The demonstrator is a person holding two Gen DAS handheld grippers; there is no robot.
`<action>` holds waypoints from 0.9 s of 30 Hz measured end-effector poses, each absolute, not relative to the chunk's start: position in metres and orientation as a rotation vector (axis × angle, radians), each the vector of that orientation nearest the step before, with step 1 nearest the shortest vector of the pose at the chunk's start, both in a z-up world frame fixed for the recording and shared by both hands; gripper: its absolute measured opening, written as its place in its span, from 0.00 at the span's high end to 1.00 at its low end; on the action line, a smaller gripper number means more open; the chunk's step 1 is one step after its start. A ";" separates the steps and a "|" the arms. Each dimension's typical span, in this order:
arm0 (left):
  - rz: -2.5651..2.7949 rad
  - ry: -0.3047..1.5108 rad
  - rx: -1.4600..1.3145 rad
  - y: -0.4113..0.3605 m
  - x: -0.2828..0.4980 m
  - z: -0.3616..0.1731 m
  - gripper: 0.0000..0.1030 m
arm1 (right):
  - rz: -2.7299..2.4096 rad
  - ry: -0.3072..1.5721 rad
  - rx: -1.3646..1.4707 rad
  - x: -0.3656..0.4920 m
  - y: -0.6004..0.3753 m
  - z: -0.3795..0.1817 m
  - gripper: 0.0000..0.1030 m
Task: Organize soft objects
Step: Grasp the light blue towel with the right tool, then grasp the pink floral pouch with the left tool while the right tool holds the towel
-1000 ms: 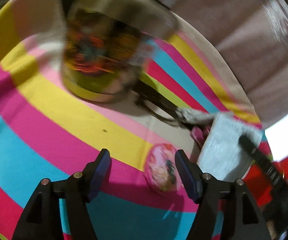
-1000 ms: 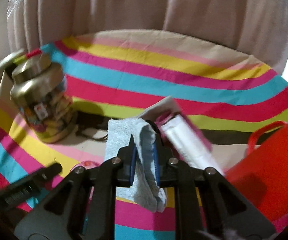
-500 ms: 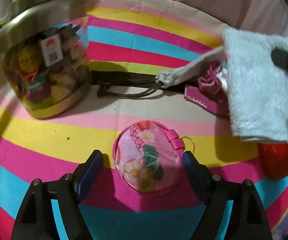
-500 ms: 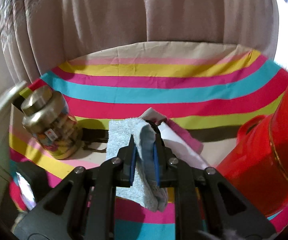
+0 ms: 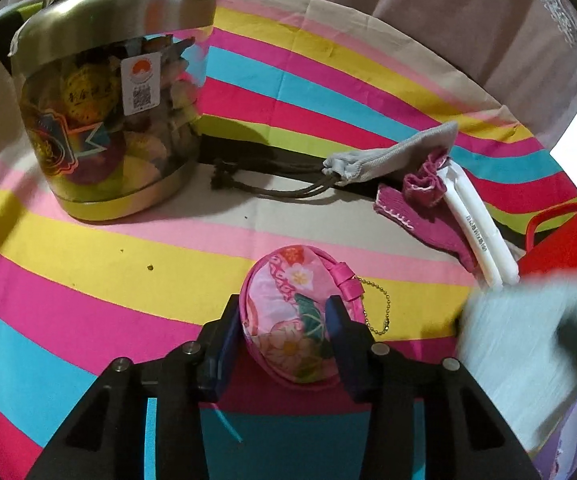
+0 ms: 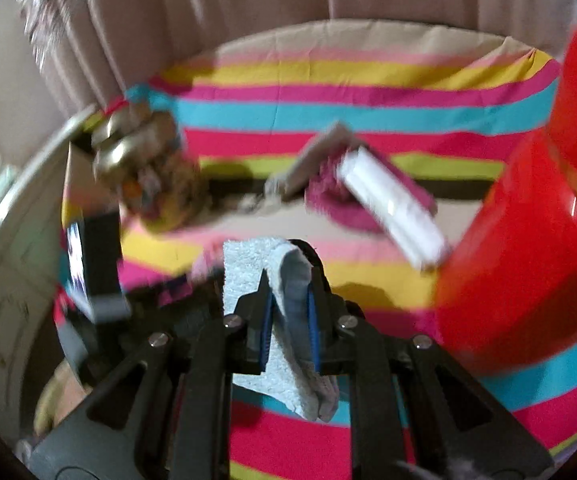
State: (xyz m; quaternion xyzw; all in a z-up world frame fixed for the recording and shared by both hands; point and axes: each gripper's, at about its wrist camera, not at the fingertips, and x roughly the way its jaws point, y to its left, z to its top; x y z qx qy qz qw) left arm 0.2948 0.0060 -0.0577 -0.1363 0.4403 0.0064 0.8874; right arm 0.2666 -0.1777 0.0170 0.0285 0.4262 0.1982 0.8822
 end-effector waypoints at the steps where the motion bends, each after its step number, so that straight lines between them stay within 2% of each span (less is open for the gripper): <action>1: 0.012 0.914 -0.293 0.007 0.294 -0.058 0.58 | 0.420 0.908 0.037 0.262 -0.177 0.009 0.82; 3: 0.007 0.913 -0.301 0.008 0.291 -0.056 0.56 | 0.419 0.960 -0.026 0.250 -0.176 -0.009 0.80; 6: -0.001 0.911 -0.274 0.002 0.291 -0.056 0.40 | 0.398 1.005 -0.099 0.242 -0.176 -0.024 0.71; 7: 0.003 0.912 -0.257 -0.001 0.290 -0.056 0.29 | 0.408 1.031 -0.108 0.240 -0.177 -0.027 0.58; 8: 0.010 0.915 -0.240 -0.003 0.291 -0.056 0.23 | 0.411 1.043 -0.110 0.238 -0.178 -0.028 0.43; 10: 0.018 0.915 -0.213 -0.007 0.291 -0.057 0.22 | 0.396 1.051 -0.122 0.234 -0.181 -0.029 0.32; 15: 0.032 0.918 -0.092 -0.022 0.293 -0.061 0.19 | 0.356 1.083 -0.111 0.226 -0.193 -0.031 0.30; 16: 0.027 0.918 -0.067 -0.025 0.293 -0.062 0.21 | 0.346 1.079 -0.107 0.225 -0.194 -0.030 0.30; 19: 0.028 0.910 -0.019 -0.030 0.292 -0.060 0.47 | 0.332 1.037 -0.092 0.222 -0.199 -0.022 0.29; 24: 0.021 0.915 -0.039 -0.026 0.291 -0.059 0.53 | 0.372 0.943 -0.176 0.221 -0.184 -0.012 0.23; 25: 0.020 0.915 -0.053 -0.023 0.290 -0.058 0.59 | 0.375 0.938 -0.194 0.223 -0.181 -0.012 0.23; 26: 0.024 0.915 -0.069 -0.020 0.291 -0.057 0.69 | 0.385 0.928 -0.203 0.227 -0.178 -0.012 0.23; 27: 0.024 0.917 -0.096 -0.016 0.291 -0.057 0.73 | 0.399 0.923 -0.197 0.230 -0.177 -0.013 0.23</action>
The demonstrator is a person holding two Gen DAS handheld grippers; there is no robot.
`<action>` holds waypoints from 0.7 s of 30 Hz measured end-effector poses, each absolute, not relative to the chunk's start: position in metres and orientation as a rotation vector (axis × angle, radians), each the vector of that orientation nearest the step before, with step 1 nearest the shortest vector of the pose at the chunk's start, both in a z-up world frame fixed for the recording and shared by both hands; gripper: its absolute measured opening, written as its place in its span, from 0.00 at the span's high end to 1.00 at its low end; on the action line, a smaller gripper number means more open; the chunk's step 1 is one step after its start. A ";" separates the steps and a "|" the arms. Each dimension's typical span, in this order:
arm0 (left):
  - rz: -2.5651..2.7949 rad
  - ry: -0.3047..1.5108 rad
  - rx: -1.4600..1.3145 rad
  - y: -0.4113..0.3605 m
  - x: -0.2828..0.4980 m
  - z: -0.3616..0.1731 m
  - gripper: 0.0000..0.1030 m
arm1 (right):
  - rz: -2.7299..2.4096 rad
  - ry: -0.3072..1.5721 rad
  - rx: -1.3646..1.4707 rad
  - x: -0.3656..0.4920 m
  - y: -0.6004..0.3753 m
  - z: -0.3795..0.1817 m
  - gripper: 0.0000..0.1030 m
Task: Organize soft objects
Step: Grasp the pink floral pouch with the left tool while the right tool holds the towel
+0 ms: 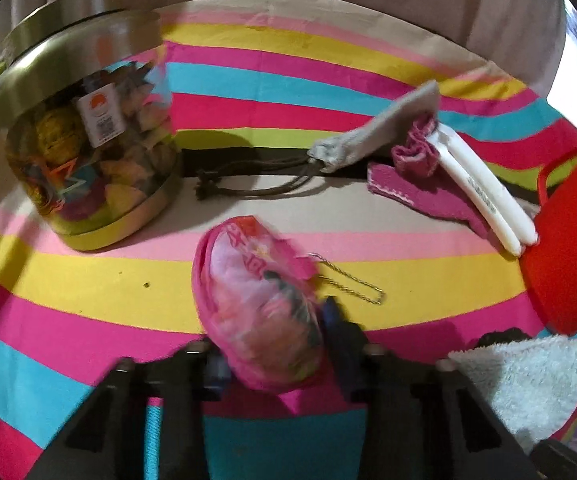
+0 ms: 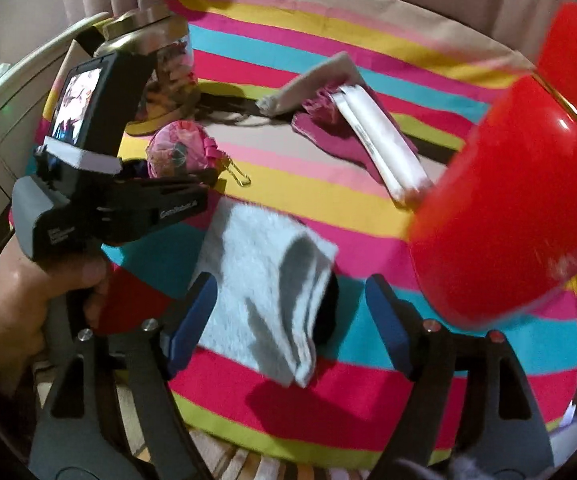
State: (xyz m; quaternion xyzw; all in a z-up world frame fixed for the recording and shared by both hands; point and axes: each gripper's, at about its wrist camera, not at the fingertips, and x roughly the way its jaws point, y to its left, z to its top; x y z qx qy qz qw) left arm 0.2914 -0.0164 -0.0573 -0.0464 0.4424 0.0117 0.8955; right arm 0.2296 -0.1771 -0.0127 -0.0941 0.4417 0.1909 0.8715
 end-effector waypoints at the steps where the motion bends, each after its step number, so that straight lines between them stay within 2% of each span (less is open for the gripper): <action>1: 0.019 0.919 -0.127 -0.011 0.291 -0.057 0.75 | 0.417 0.927 -0.180 0.233 -0.178 -0.014 0.23; 4: 0.000 0.920 -0.197 -0.001 0.291 -0.057 0.76 | 0.423 0.971 -0.130 0.249 -0.177 -0.024 0.23; 5: -0.008 0.920 -0.219 0.001 0.292 -0.057 0.76 | 0.422 0.977 -0.120 0.252 -0.176 -0.026 0.29; 6: -0.021 0.921 -0.255 0.004 0.291 -0.058 0.76 | 0.420 0.969 -0.114 0.253 -0.175 -0.025 0.39; 7: -0.030 0.922 -0.286 0.008 0.291 -0.058 0.76 | 0.428 0.955 -0.118 0.251 -0.173 -0.024 0.69; 8: -0.035 0.923 -0.303 0.010 0.291 -0.059 0.76 | 0.436 0.942 -0.136 0.248 -0.168 -0.022 0.74; 12: -0.047 0.916 -0.341 0.011 0.287 -0.058 0.75 | 0.472 0.895 -0.188 0.235 -0.156 -0.017 0.81; 15: -0.048 0.883 -0.356 0.013 0.284 -0.051 0.61 | 0.474 0.852 -0.169 0.228 -0.159 -0.008 0.81; 17: -0.036 0.841 -0.369 0.018 0.279 -0.044 0.40 | 0.465 0.828 -0.133 0.225 -0.167 0.000 0.82; 21: 0.010 0.814 -0.388 0.029 0.277 -0.041 0.36 | 0.455 0.783 -0.068 0.221 -0.184 0.014 0.81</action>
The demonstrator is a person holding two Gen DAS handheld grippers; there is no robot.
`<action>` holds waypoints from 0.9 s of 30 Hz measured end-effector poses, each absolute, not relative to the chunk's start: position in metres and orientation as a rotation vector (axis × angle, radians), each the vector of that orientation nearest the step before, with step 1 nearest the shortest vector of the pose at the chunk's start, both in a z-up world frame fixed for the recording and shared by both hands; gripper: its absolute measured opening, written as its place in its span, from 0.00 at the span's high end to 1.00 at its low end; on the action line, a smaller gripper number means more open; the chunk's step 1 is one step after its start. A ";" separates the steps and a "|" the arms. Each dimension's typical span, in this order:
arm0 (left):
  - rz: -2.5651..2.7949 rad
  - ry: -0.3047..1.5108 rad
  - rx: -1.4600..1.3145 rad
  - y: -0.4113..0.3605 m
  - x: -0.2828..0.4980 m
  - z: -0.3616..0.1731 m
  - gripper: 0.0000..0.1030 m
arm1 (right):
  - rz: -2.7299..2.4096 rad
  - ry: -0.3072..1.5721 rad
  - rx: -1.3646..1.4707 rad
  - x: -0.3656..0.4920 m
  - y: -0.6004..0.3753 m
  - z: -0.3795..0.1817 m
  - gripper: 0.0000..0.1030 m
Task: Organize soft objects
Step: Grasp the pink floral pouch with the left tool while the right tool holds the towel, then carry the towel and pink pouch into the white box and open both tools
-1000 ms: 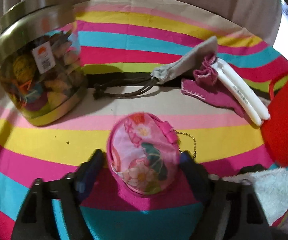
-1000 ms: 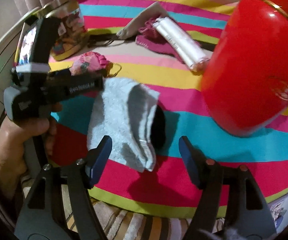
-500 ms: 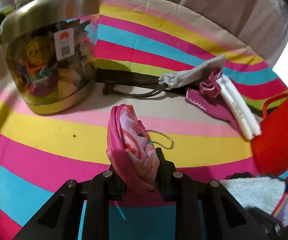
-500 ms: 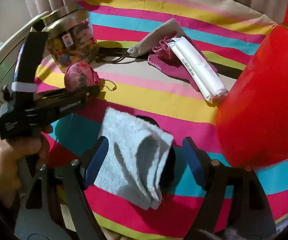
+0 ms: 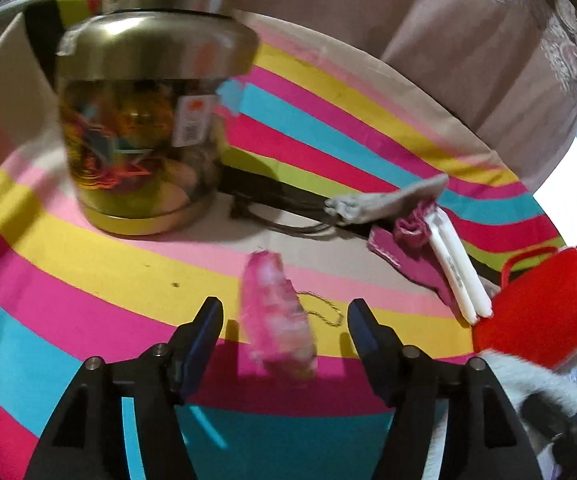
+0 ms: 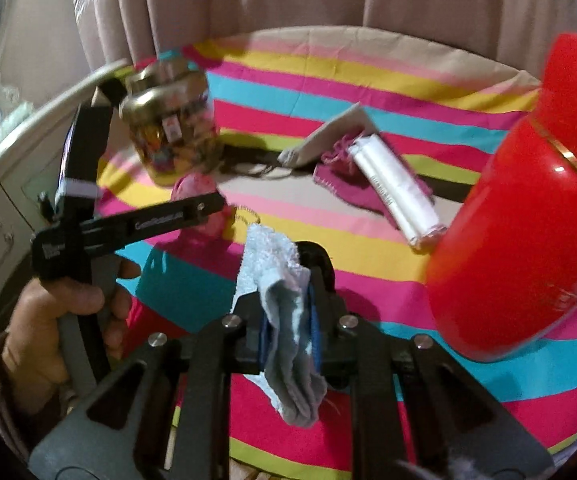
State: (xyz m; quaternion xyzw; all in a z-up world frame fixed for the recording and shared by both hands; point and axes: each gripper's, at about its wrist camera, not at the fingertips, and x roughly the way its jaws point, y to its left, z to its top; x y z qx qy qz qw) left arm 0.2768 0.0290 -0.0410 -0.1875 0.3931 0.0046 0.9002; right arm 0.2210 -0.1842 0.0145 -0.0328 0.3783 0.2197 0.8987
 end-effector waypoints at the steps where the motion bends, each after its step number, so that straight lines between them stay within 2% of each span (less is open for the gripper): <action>1: 0.019 0.822 -0.398 0.031 0.277 -0.043 0.35 | 0.452 0.773 -0.063 0.221 -0.185 0.017 0.81; 10: 0.025 0.856 -0.409 0.033 0.279 -0.050 0.35 | 0.534 0.827 -0.240 0.199 -0.161 -0.001 0.73; 12: 0.026 0.859 -0.410 0.033 0.279 -0.050 0.35 | 0.531 0.821 -0.258 0.194 -0.159 0.001 0.66; 14: 0.028 0.859 -0.411 0.034 0.280 -0.050 0.35 | 0.535 0.813 -0.261 0.189 -0.159 0.003 0.47; 16: 0.025 0.861 -0.414 0.034 0.281 -0.051 0.35 | 0.521 0.800 -0.267 0.182 -0.160 0.006 0.36; 22: 0.050 0.853 -0.425 0.039 0.278 -0.051 0.35 | 0.518 0.879 -0.258 0.192 -0.159 -0.009 0.35; 25: 0.053 0.853 -0.423 0.039 0.278 -0.051 0.28 | 0.525 0.911 -0.223 0.203 -0.161 -0.015 0.35; 27: 0.038 0.859 -0.400 0.034 0.279 -0.052 0.25 | 0.511 0.906 -0.221 0.208 -0.158 -0.015 0.42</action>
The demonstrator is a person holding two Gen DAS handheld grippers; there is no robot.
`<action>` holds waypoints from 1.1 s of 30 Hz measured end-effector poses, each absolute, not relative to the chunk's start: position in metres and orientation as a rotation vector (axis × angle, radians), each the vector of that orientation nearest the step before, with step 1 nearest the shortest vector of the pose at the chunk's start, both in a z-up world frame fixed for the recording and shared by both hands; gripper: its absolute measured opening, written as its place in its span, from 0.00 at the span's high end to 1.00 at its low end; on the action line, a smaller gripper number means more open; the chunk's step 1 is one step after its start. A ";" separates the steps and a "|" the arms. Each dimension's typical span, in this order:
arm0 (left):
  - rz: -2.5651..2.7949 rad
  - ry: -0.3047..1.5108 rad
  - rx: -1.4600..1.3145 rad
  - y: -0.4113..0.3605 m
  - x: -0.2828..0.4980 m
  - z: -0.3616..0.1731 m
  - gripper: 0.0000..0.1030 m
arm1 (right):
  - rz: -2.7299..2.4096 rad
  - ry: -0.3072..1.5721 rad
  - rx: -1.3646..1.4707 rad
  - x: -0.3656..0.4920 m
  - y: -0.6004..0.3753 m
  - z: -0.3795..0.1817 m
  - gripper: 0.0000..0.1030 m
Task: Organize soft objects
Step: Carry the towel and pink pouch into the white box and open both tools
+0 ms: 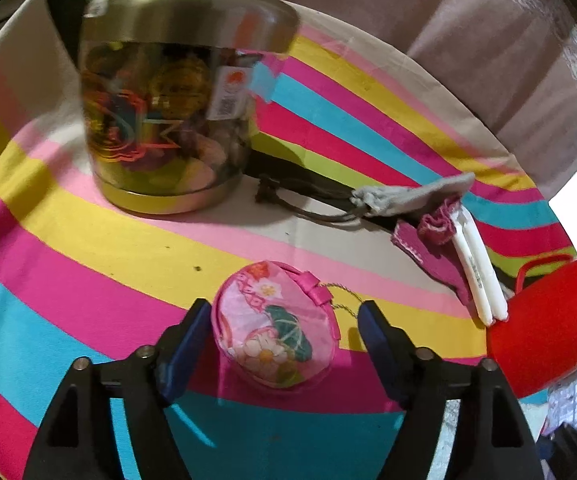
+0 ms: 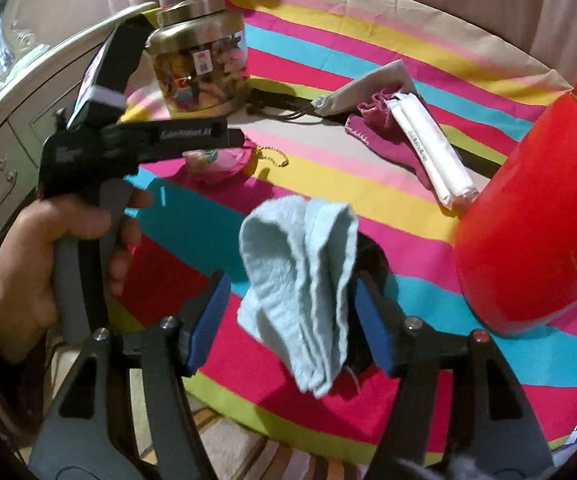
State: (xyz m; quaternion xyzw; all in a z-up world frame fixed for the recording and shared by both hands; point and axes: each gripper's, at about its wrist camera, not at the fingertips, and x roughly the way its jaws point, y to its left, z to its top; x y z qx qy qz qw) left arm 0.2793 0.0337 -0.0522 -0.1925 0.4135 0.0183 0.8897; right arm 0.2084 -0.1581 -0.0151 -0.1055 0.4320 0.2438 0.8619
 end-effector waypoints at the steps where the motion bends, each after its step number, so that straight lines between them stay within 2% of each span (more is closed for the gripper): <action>1: 0.032 0.862 -0.381 0.031 0.280 -0.052 0.24 | 0.508 0.904 -0.225 0.210 -0.157 -0.016 0.63; 2: 0.033 0.865 -0.370 0.029 0.280 -0.053 0.24 | 0.503 0.909 -0.233 0.212 -0.154 -0.017 0.76; 4: 0.041 0.876 -0.347 0.027 0.280 -0.053 0.19 | 0.498 0.911 -0.247 0.212 -0.149 -0.021 0.81; 8: 0.069 0.909 -0.234 0.015 0.280 -0.055 0.18 | 0.506 0.851 -0.230 0.205 -0.153 -0.010 0.84; 11: 0.080 0.954 -0.173 0.009 0.284 -0.062 0.11 | 0.494 0.803 -0.186 0.201 -0.164 0.000 0.84; 14: 0.098 0.965 -0.064 -0.003 0.290 -0.064 0.11 | 0.477 0.762 -0.151 0.197 -0.172 0.011 0.84; 15: 0.089 0.958 -0.038 -0.006 0.291 -0.064 0.13 | 0.474 0.747 -0.137 0.195 -0.175 0.015 0.84; 17: 0.074 0.947 -0.032 -0.007 0.290 -0.059 0.31 | 0.469 0.721 -0.106 0.194 -0.181 0.026 0.84; 23: 0.059 0.952 -0.037 -0.006 0.280 -0.048 0.32 | 0.415 0.664 -0.033 0.186 -0.212 0.062 0.84; 28: 0.053 0.836 -0.041 -0.013 0.249 -0.003 0.32 | 0.344 0.644 0.020 0.169 -0.254 0.083 0.84; 33: -0.086 0.742 -0.063 -0.051 0.208 0.049 0.32 | 0.249 0.645 0.041 0.142 -0.302 0.091 0.84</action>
